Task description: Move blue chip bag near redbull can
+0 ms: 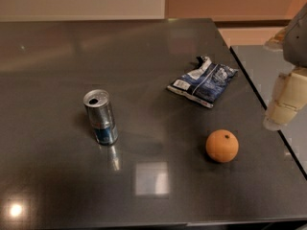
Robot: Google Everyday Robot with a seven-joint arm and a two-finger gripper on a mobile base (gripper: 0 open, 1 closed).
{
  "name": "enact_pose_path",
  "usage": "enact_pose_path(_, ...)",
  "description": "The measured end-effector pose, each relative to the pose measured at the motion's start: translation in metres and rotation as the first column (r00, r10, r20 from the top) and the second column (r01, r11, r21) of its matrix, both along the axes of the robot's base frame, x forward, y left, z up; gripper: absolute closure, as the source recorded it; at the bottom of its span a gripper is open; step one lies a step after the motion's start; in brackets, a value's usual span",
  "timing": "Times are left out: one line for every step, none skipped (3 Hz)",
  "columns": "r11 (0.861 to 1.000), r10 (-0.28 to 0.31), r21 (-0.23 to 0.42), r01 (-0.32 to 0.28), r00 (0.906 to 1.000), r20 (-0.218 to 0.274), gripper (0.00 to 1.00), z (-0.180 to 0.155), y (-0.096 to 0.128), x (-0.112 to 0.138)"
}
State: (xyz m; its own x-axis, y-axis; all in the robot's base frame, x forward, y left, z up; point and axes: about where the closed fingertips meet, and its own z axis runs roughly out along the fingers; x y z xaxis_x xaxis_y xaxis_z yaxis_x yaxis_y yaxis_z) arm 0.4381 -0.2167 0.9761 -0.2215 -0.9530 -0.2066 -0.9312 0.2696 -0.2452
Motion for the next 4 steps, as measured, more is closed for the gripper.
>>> enact_pose_path(1.000, 0.000, 0.000, 0.000, 1.0000, 0.000, 0.00, 0.000, 0.000, 0.000)
enact_pose_path(1.000, 0.010, -0.002, -0.010, 0.9999, -0.005, 0.00, -0.001, -0.002, 0.007)
enact_pose_path(1.000, 0.018, -0.002, -0.018, 0.9998, -0.010, 0.00, -0.002, -0.003, 0.012)
enact_pose_path(1.000, 0.020, -0.002, -0.020, 0.9997, -0.011, 0.00, -0.002, -0.003, 0.014)
